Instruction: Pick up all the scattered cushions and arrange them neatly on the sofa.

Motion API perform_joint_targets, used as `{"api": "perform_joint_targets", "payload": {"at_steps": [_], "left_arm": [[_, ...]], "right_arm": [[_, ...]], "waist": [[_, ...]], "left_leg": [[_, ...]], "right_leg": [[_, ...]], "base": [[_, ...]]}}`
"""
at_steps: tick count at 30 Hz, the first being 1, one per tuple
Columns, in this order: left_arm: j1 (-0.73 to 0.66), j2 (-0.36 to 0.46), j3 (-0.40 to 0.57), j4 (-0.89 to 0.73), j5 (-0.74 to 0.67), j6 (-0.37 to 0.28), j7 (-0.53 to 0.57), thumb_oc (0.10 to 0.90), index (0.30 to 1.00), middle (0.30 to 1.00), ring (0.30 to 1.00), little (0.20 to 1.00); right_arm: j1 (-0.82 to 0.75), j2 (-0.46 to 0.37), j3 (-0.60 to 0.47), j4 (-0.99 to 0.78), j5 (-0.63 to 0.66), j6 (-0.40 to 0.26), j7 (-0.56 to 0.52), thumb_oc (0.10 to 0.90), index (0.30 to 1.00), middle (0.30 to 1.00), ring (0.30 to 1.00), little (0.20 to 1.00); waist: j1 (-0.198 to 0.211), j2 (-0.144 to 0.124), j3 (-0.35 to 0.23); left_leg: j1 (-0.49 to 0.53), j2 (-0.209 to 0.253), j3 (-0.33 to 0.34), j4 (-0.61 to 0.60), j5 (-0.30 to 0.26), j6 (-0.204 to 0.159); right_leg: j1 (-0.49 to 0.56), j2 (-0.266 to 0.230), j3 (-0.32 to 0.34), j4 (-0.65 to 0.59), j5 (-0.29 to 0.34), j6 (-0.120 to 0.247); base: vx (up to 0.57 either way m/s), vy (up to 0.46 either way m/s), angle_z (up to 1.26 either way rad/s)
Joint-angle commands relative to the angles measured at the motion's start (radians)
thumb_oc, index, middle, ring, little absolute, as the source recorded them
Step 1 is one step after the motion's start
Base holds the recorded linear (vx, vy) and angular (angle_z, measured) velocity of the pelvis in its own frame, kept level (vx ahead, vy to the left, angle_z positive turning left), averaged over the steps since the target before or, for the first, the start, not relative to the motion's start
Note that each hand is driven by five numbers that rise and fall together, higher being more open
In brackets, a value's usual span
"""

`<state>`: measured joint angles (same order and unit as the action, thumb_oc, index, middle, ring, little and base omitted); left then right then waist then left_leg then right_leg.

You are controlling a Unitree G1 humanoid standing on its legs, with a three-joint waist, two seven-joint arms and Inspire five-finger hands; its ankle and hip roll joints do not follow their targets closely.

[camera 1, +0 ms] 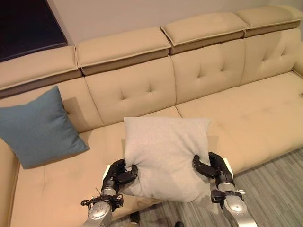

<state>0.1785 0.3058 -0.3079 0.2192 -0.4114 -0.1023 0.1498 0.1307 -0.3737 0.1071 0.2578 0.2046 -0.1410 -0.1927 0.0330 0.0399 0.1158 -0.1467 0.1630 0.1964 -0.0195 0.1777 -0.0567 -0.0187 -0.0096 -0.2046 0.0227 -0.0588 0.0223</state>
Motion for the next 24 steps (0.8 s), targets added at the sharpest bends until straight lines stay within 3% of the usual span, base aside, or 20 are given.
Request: {"api": "perform_joint_targets", "payload": {"at_steps": [1,2,3,4,5,7,8,12,16,17,18,19,22,24], "left_arm": [[-0.184,0.016,0.012,-0.141,-0.011,-0.131,-0.024,0.4,0.3,0.3,0.3,0.3],[-0.189,0.016,0.008,-0.151,-0.015,-0.133,-0.024,0.4,0.3,0.3,0.3,0.3],[-0.188,0.016,0.009,-0.154,-0.012,-0.132,-0.022,0.4,0.3,0.3,0.3,0.3],[-0.189,0.016,0.009,-0.154,-0.012,-0.132,-0.021,0.4,0.3,0.3,0.3,0.3],[-0.201,0.014,0.011,-0.159,-0.016,-0.133,-0.02,0.4,0.3,0.3,0.3,0.3],[-0.207,0.013,0.011,-0.156,-0.017,-0.134,-0.019,0.4,0.3,0.3,0.3,0.3],[-0.206,0.006,-0.001,-0.154,-0.018,-0.132,-0.024,0.4,0.3,0.3,0.3,0.3],[-0.219,0.016,-0.009,-0.147,-0.007,-0.126,-0.019,0.4,0.3,0.3,0.3,0.3],[-0.22,0.032,0.0,-0.155,-0.011,-0.13,-0.018,0.4,0.3,0.3,0.3,0.3],[-0.218,0.04,0.007,-0.155,-0.016,-0.133,-0.02,0.4,0.3,0.3,0.3,0.3],[-0.219,0.043,0.012,-0.154,-0.019,-0.135,-0.018,0.4,0.3,0.3,0.3,0.3],[-0.221,0.048,0.017,-0.154,-0.022,-0.135,-0.017,0.4,0.3,0.3,0.3,0.3],[-0.216,0.052,0.024,-0.153,-0.021,-0.136,-0.028,0.4,0.3,0.3,0.3,0.3],[-0.211,0.051,0.035,-0.157,-0.023,-0.133,-0.03,0.4,0.3,0.3,0.3,0.3]], "right_arm": [[-0.109,0.031,-0.029,-0.169,-0.004,-0.123,-0.028,0.4,0.3,0.3,0.3,0.3],[-0.105,0.023,-0.029,-0.162,-0.002,-0.121,-0.028,0.4,0.3,0.3,0.3,0.3],[-0.102,0.018,-0.027,-0.157,-0.003,-0.119,-0.023,0.4,0.3,0.3,0.3,0.3],[-0.103,0.018,-0.027,-0.157,-0.003,-0.119,-0.023,0.4,0.3,0.3,0.3,0.3],[-0.103,0.013,-0.021,-0.148,0.006,-0.118,-0.013,0.4,0.3,0.3,0.3,0.3],[-0.103,0.012,-0.018,-0.143,0.007,-0.116,-0.007,0.4,0.3,0.3,0.3,0.3],[-0.096,0.007,-0.027,-0.143,0.001,-0.115,-0.005,0.4,0.3,0.3,0.3,0.3],[-0.106,0.01,-0.031,-0.144,0.006,-0.107,0.001,0.4,0.3,0.3,0.3,0.3],[-0.135,0.024,-0.014,-0.144,0.004,-0.106,0.004,0.4,0.3,0.3,0.3,0.3],[-0.159,0.037,0.001,-0.139,0.007,-0.106,0.008,0.4,0.3,0.3,0.3,0.3],[-0.169,0.045,0.009,-0.136,0.006,-0.105,0.008,0.4,0.3,0.3,0.3,0.3],[-0.176,0.05,0.013,-0.14,0.004,-0.106,0.006,0.4,0.3,0.3,0.3,0.3],[-0.166,0.059,0.015,-0.153,-0.008,-0.105,0.017,0.4,0.3,0.3,0.3,0.3],[-0.162,0.062,0.016,-0.157,-0.013,-0.106,0.019,0.4,0.3,0.3,0.3,0.3]], "waist": [[0.0,-0.058,-0.012],[-0.005,-0.061,-0.007],[-0.006,-0.07,-0.001],[-0.007,-0.069,-0.003],[-0.008,-0.081,0.007],[-0.012,-0.079,0.004],[-0.023,-0.066,-0.005],[-0.04,-0.065,-0.009],[-0.03,-0.062,0.007],[-0.023,-0.061,0.013],[-0.01,-0.061,0.018],[0.008,-0.059,0.026],[0.025,-0.054,0.016],[0.041,-0.056,0.016]], "left_leg": [[-0.096,-0.162,-0.127,0.074,-0.09,0.015],[-0.097,-0.184,-0.214,0.095,-0.119,0.01],[-0.094,-0.197,-0.249,0.13,-0.151,0.011],[-0.097,-0.196,-0.25,0.129,-0.148,0.011],[-0.079,-0.218,-0.321,0.189,-0.21,0.008],[-0.07,-0.222,-0.354,0.185,-0.218,0.008],[-0.049,-0.219,-0.37,0.145,-0.221,0.017],[-0.026,-0.222,-0.334,0.122,-0.226,0.036],[-0.014,-0.217,-0.276,0.118,-0.234,0.057],[-0.012,-0.206,-0.235,0.118,-0.237,0.068],[-0.006,-0.198,-0.211,0.115,-0.239,0.072],[0.003,-0.185,-0.182,0.113,-0.246,0.074],[0.004,-0.163,-0.135,0.102,-0.238,0.075],[0.007,-0.151,-0.096,0.111,-0.239,0.075]], "right_leg": [[0.014,-0.008,0.052,0.018,-0.046,0.047],[-0.002,-0.015,0.06,0.011,-0.026,0.049],[-0.012,-0.026,0.071,0.008,-0.01,0.052],[-0.015,-0.025,0.07,0.007,-0.007,0.053],[-0.032,-0.041,0.1,-0.004,0.025,0.061],[-0.043,-0.042,0.111,-0.01,0.036,0.065],[-0.045,-0.037,0.125,-0.015,0.038,0.071],[-0.073,-0.058,0.159,0.024,0.041,0.084],[-0.119,-0.063,0.202,0.081,0.045,0.1],[-0.149,-0.069,0.199,0.112,0.055,0.11],[-0.165,-0.08,0.175,0.133,0.062,0.116],[-0.169,-0.108,0.108,0.151,0.059,0.122],[-0.148,-0.168,-0.071,0.19,0.036,0.105],[-0.121,-0.18,-0.145,0.217,0.01,0.1]], "base": [[-0.28,-0.01,-0.1],[-0.13,0.016,-0.24],[-0.14,0.017,-0.34],[-0.13,0.064,-0.37],[-0.11,0.095,-0.41],[-0.05,0.112,-0.72],[0.04,0.163,-0.82],[0.01,0.204,-0.33],[-0.05,0.159,-0.81],[-0.05,0.091,-0.95],[-0.08,0.1,-1.41],[-0.08,0.032,-1.31],[-0.06,0.019,-0.97],[-0.09,-0.016,-0.46]]}}
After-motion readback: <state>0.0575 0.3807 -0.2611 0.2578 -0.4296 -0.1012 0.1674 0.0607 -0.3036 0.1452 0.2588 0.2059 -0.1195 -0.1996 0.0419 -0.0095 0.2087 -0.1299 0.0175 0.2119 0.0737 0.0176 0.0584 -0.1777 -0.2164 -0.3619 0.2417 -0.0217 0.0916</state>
